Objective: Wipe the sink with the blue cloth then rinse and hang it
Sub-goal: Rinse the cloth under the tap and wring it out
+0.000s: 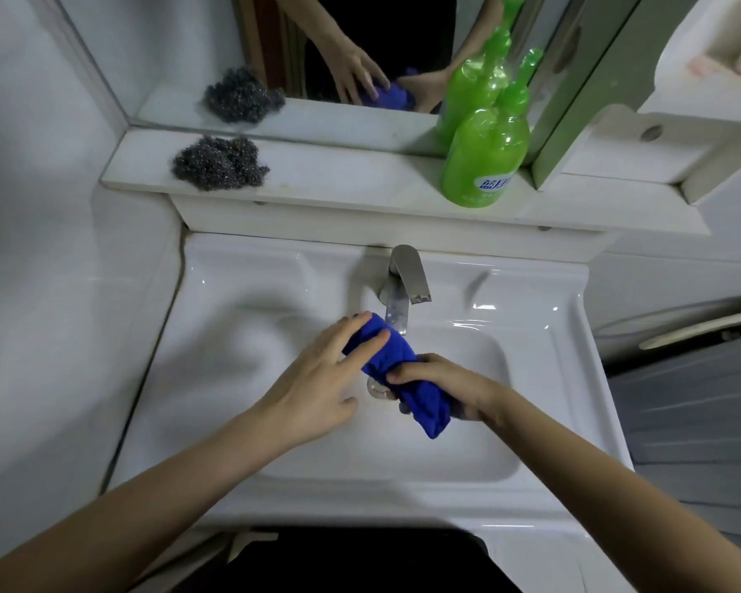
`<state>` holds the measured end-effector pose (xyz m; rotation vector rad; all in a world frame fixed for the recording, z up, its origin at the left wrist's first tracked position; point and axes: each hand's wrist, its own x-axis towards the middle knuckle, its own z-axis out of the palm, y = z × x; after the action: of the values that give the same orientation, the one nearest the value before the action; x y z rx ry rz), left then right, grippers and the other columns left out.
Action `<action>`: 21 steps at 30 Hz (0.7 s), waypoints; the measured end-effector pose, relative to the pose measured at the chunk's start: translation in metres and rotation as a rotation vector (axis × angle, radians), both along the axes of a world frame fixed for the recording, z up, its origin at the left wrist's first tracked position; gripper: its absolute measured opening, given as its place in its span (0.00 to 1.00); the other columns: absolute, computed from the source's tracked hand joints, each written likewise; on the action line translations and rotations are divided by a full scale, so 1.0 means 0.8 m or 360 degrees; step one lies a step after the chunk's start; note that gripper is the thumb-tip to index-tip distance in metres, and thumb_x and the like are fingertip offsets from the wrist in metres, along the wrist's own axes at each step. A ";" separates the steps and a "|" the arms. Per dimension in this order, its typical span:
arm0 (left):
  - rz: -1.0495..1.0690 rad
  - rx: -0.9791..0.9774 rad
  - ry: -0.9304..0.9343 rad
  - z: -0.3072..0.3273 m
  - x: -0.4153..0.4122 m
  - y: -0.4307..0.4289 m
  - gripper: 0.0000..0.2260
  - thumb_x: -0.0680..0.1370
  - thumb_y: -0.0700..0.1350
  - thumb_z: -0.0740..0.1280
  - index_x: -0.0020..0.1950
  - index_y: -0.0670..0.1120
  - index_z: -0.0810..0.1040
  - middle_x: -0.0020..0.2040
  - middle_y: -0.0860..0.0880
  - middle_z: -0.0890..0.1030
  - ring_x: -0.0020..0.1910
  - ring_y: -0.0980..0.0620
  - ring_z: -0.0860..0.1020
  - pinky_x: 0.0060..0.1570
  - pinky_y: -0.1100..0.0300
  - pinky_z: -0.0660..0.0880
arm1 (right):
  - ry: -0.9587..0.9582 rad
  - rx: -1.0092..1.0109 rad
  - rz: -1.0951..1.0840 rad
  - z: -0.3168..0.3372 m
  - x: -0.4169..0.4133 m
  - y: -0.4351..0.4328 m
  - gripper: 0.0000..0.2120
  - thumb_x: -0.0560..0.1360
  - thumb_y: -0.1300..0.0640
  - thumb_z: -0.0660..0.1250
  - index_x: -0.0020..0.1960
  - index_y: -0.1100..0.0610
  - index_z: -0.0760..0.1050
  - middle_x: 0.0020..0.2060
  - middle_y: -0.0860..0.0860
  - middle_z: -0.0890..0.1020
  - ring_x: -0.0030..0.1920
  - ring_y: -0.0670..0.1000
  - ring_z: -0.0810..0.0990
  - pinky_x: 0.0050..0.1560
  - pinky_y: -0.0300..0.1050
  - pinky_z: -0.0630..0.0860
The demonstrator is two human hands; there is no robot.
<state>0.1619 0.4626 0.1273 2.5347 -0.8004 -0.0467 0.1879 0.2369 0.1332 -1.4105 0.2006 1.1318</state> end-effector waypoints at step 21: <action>-0.0226 0.0816 -0.0002 0.018 0.023 -0.023 0.08 0.74 0.37 0.63 0.52 0.41 0.70 0.44 0.44 0.78 0.39 0.42 0.75 0.34 0.55 0.64 | -0.0608 -0.0676 0.0847 0.044 -0.023 0.033 0.10 0.68 0.57 0.74 0.41 0.59 0.73 0.31 0.50 0.77 0.32 0.49 0.74 0.36 0.39 0.71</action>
<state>0.1800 0.4444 0.1421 2.9418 -1.0805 -0.3368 0.1697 0.2630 0.1683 -2.1110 -0.2379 1.2591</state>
